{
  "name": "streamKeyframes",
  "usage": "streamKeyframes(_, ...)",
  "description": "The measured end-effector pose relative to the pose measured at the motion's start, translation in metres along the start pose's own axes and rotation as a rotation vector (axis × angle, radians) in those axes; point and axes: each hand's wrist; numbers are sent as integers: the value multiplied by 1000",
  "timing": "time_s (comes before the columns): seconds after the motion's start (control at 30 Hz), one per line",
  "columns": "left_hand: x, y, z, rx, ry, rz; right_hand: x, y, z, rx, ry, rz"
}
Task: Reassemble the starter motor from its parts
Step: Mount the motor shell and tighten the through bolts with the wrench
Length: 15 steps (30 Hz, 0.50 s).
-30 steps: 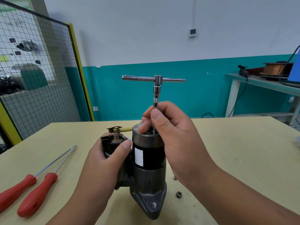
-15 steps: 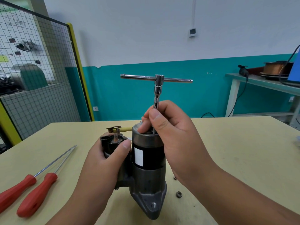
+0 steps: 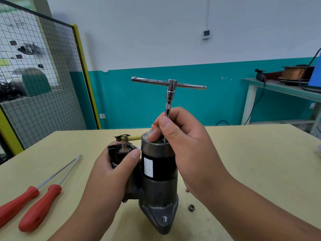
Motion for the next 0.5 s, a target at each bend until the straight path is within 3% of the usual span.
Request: streamKeyframes(0.5,0,0,1,-21,10,9,0,-1,-2,14,-2,6)
Point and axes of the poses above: each hand's wrist, its own y-axis towards the middle knuckle, its own x-axis out of the palm, z = x × y, and after that the axes turned 10 degrees about y, right-handed
